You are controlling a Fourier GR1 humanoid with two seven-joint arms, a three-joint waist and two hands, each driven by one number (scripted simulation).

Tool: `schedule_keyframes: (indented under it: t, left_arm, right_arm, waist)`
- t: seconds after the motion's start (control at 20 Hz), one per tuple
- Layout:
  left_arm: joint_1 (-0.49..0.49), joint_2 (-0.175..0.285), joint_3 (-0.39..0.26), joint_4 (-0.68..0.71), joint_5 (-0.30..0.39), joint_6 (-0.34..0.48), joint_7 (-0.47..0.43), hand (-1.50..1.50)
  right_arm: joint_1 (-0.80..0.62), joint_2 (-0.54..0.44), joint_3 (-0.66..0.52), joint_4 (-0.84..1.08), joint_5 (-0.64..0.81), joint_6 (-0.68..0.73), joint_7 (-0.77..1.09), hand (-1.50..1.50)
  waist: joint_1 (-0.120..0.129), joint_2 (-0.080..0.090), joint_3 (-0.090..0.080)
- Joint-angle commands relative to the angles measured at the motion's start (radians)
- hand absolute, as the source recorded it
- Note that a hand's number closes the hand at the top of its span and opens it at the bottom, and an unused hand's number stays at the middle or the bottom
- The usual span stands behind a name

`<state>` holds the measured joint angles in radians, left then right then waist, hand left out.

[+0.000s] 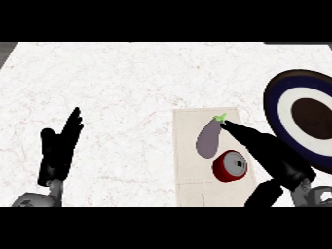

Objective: Pick the can from the placemat and place it in the plate

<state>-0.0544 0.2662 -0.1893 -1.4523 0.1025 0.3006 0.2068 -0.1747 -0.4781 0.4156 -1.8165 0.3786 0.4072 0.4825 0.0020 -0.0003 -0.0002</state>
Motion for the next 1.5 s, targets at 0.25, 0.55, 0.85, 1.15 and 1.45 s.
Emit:
schedule_keyframes:
  t: [0.25,0.55,0.85,1.15,1.45]
  left_arm:
    - [0.012,-0.03,0.081,-0.003,-0.038,-0.069,-0.007,0.0]
    - [0.029,-0.082,0.08,0.034,-0.091,-0.059,-0.038,0.0]
    - [-0.038,-0.122,0.079,0.064,-0.125,-0.055,0.004,0.0]
    - [-0.026,-0.078,0.154,0.063,-0.098,-0.137,-0.016,0.0]
    - [0.015,-0.119,0.112,-0.021,-0.137,-0.086,0.023,0.0]
  right_arm:
    - [0.015,0.14,-0.032,0.015,0.12,0.094,-0.003,-1.5]
    - [-0.003,0.197,-0.05,0.08,0.176,0.128,-0.022,-1.5]
    - [-0.057,0.173,-0.078,0.245,0.263,0.1,-0.212,1.5]
    - [-0.008,0.187,-0.091,0.24,0.367,0.012,-0.322,1.5]
    - [-0.049,0.244,-0.079,0.297,0.534,-0.142,-0.22,1.5]
  waist:
    - [-0.001,0.0,0.0]
    - [0.0,0.0,0.0]
    - [0.0,0.002,0.0]
    - [-0.001,0.001,0.0]
    - [0.004,0.001,0.0]
